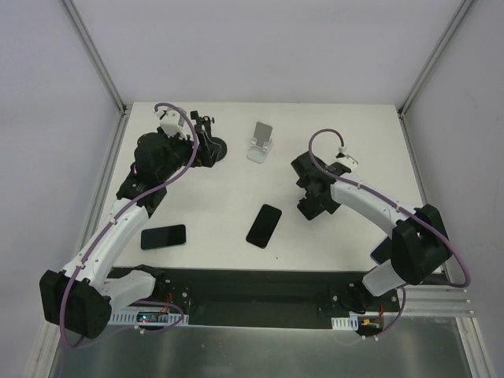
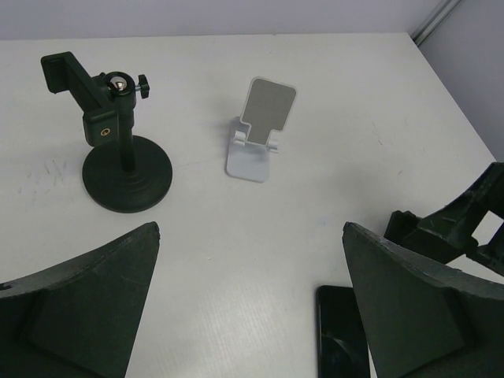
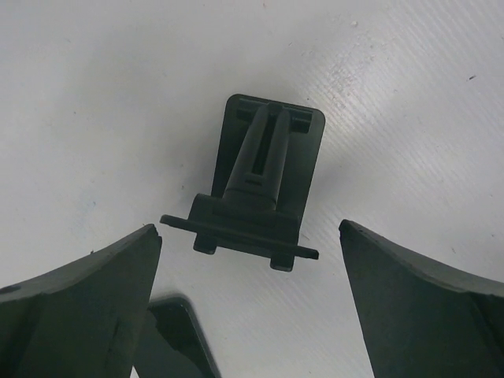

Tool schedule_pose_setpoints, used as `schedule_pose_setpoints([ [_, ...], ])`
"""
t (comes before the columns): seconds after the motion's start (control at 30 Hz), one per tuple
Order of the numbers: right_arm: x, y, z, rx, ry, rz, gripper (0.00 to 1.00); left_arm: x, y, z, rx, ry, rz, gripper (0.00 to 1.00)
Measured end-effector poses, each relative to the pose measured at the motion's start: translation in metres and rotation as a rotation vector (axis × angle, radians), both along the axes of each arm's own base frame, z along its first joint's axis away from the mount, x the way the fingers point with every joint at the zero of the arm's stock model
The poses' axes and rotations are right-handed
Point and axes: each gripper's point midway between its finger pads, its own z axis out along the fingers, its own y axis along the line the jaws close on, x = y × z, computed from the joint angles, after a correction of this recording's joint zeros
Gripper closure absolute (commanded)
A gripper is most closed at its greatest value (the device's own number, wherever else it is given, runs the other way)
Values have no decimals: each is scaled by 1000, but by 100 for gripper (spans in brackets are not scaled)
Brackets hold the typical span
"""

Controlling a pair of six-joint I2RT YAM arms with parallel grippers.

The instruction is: Place the phone on the phone stand

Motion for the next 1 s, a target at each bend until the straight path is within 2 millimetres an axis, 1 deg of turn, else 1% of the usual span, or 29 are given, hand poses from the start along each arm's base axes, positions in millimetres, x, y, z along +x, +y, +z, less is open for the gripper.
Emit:
schedule_pose_setpoints([
  [0.17,5,-1,-2,-19,-20,-71,6,0,0,0,0,0,0,1],
  [0.3,13,2,-4,-25,-26,-103,14,0,0,0,0,-1,0,1],
  [0.4,14,0,-4,-37,-31,-113,25,0,0,0,0,-1,0,1],
  [0.43,14,-1,-4,-42,-30,-114,34,0,0,0,0,-1,0,1],
  [0.57,13,-4,-4,-57,-30,-114,45,0,0,0,0,-1,0,1],
  [0.6,13,-4,-4,-60,-31,-110,52,0,0,0,0,-1,0,1],
  [0.7,13,-5,-4,-70,-33,-90,63,0,0,1,0,-2,0,1],
  [0.73,13,-5,-4,-73,-34,-81,70,0,0,1,0,-2,0,1],
  [0.77,14,-5,-4,-78,-32,-71,74,0,0,1,-1,-3,0,1],
  [0.8,14,-5,-3,-83,-31,-61,80,-1,0,1,-1,-4,0,1],
  [0.87,16,-6,-3,-88,-33,-45,88,-1,0,2,-1,-5,0,1],
  [0.9,16,-7,-3,-90,-32,-39,94,-1,0,2,-1,-5,0,1],
  [0.97,15,-10,-3,-89,-32,-33,99,-1,0,2,-1,-5,0,1],
  [1.0,15,-13,-3,-87,-31,-34,99,-1,0,2,-1,-5,0,1],
])
